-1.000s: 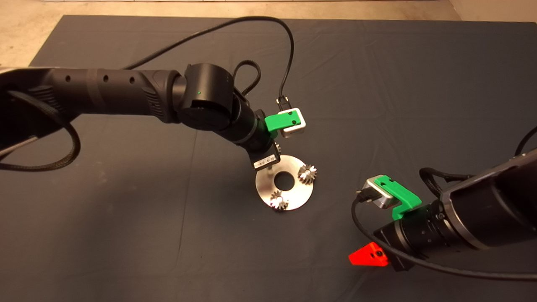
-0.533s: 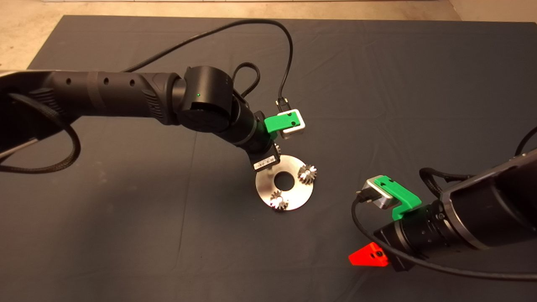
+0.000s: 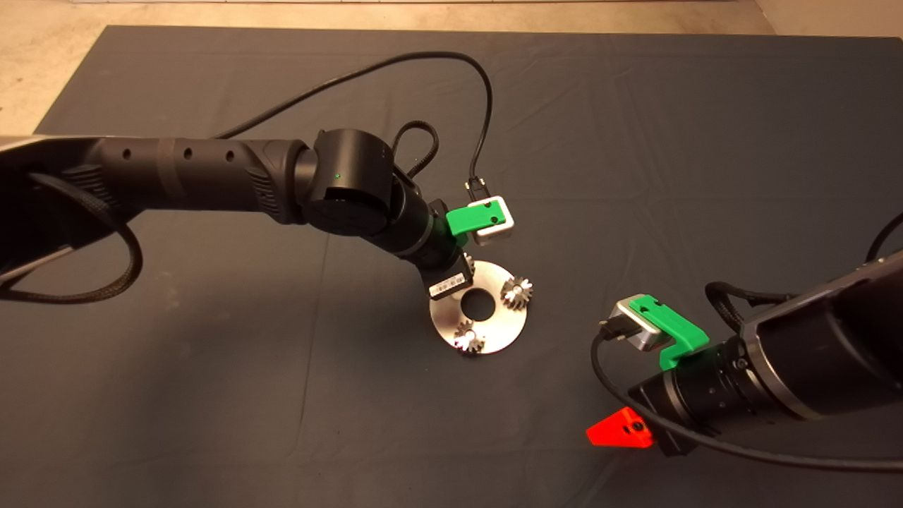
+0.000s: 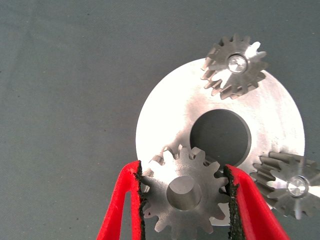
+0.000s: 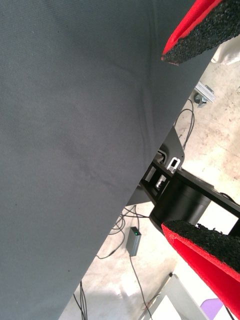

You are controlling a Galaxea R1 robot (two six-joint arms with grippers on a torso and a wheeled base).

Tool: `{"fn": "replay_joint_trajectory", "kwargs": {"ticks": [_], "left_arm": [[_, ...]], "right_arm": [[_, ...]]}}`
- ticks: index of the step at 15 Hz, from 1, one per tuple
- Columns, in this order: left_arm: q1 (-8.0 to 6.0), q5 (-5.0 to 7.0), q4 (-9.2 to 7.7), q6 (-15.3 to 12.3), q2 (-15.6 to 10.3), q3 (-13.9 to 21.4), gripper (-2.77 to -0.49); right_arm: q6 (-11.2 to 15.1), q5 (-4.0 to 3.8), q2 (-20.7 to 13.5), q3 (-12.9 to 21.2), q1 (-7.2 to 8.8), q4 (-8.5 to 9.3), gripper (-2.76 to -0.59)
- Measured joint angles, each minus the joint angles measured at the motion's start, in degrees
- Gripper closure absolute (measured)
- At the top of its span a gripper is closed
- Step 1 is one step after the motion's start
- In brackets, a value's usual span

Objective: Install three planetary gears onto the carrier pins

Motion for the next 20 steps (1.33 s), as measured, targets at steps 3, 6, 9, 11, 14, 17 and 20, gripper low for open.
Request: {"fn": "replay_joint_trajectory", "kwargs": {"ticks": [3,6,9,11,14,17,20], "left_arm": [[0.06,-0.15,1.08,0.00,0.00,-0.35,-0.70],[0.74,-0.95,1.41,0.02,-0.05,-0.74,-0.70],[1.69,-1.11,1.60,0.05,-0.02,-1.19,-0.70],[1.70,-1.41,1.98,0.13,-0.18,-2.00,-0.70],[2.38,-1.45,2.15,0.22,-0.73,-2.01,-0.70],[2.49,-1.79,2.31,0.24,-0.77,-2.00,-0.70],[2.49,-1.92,2.31,0.24,-0.79,-2.00,-0.70]], "right_arm": [[0.01,0.02,0.01,0.00,0.00,0.01,-2.34],[-0.01,0.06,0.01,0.00,0.00,-0.01,-2.34],[0.00,0.11,0.01,0.00,0.02,-0.01,-2.34],[0.01,0.13,0.01,0.00,0.01,0.01,-2.34],[0.01,0.17,0.00,0.00,0.02,0.01,-2.34],[0.00,0.18,0.01,0.02,0.00,0.00,-2.34],[0.00,0.17,0.01,0.02,0.02,-0.01,-2.34]]}}
